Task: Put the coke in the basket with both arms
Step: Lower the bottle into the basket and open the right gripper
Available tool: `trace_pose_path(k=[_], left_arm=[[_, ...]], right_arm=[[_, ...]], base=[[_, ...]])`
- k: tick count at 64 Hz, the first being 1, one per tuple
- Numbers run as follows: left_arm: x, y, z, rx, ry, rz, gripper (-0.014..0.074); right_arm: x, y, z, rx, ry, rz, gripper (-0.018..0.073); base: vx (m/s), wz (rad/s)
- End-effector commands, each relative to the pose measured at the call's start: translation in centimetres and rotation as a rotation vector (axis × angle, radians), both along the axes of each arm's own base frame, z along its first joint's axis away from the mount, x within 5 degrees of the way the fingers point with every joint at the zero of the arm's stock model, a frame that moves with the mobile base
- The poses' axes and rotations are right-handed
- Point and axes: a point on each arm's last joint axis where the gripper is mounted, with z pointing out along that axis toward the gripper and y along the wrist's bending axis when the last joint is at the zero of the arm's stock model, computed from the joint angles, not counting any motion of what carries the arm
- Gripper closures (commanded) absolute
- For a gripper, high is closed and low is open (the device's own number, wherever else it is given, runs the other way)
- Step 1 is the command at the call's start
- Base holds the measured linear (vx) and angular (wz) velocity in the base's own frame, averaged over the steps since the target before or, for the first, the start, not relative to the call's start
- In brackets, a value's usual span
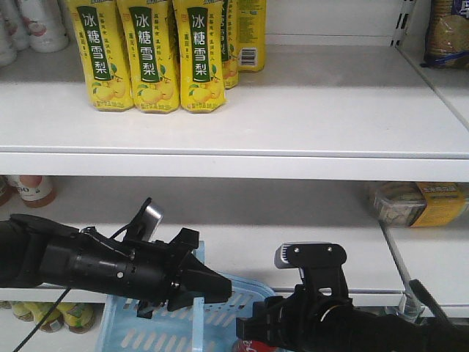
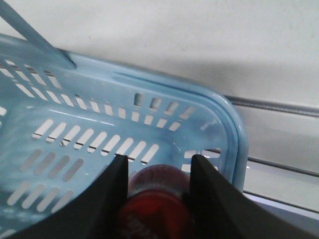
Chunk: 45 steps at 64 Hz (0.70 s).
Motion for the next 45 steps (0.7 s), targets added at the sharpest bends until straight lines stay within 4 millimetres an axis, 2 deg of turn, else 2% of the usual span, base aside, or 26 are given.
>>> trace_pose_path(k=[1, 16, 23, 38, 45], left_arm=[[-0.2, -0.5, 2.6, -0.110, -0.043, -0.016, 0.0602], [-0.2, -0.5, 2.6, -0.110, -0.043, -0.016, 0.0602], [-0.2, -0.5, 2.6, -0.110, -0.043, -0.016, 0.0602], [-0.2, -0.5, 2.6, -0.110, -0.043, -0.016, 0.0602], [-0.2, -0.5, 2.6, -0.110, -0.043, -0.016, 0.0602]], right_arm=[[0.8, 0.5, 1.2, 0.030, -0.061, -0.016, 0.0408], [0.7, 0.4, 1.7, 0.041, -0.078, -0.008, 0.0165], [0.4, 0.3, 2.7, 0.044, -0.113, 0.029, 0.0092], [-0.4, -0.5, 5.8, 0.068, -0.232, 0.106, 0.0084], [-0.3, -1.7, 7.2, 0.064, -0.282, 0.119, 0.0084]], base=[[0.00, 0.00], [0.00, 0.00], [0.00, 0.00], [0.00, 0.00], [0.00, 0.00]])
